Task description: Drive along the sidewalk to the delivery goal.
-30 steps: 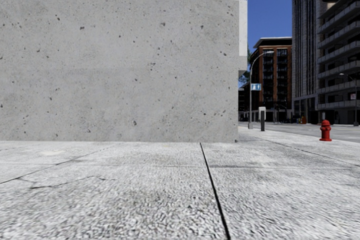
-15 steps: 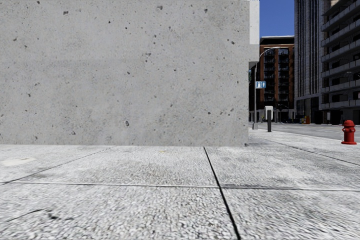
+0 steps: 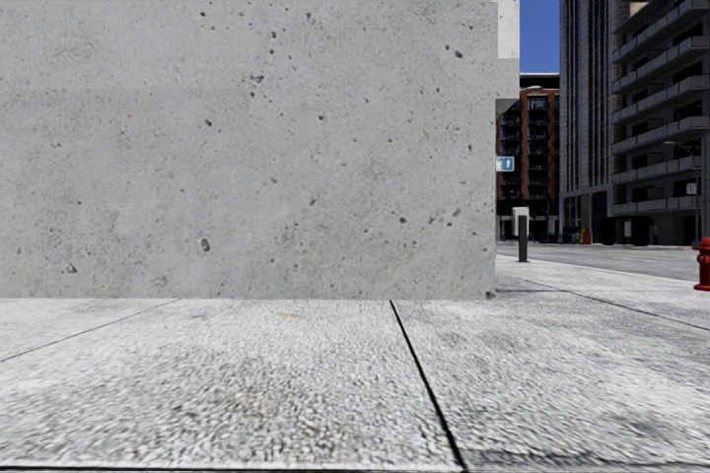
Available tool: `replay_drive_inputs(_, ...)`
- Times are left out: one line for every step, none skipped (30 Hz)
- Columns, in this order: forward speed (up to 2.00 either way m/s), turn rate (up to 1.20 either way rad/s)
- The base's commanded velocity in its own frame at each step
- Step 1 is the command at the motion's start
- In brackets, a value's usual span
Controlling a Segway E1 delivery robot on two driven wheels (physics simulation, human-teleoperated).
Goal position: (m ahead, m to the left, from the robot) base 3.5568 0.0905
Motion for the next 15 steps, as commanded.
replay_drive_inputs(2.00,0.00)
replay_drive_inputs(2.00,0.00)
replay_drive_inputs(2.00,0.00)
replay_drive_inputs(2.00,0.00)
replay_drive_inputs(2.00,0.00)
replay_drive_inputs(2.00,0.00)
replay_drive_inputs(2.00,0.00)
replay_drive_inputs(2.00,0.00)
replay_drive_inputs(2.00,0.00)
replay_drive_inputs(2.00,0.00)
replay_drive_inputs(2.00,0.00)
replay_drive_inputs(2.00,0.00)
replay_drive_inputs(2.00,0.00)
replay_drive_inputs(1.93,0.00)
replay_drive_inputs(1.87,0.00)
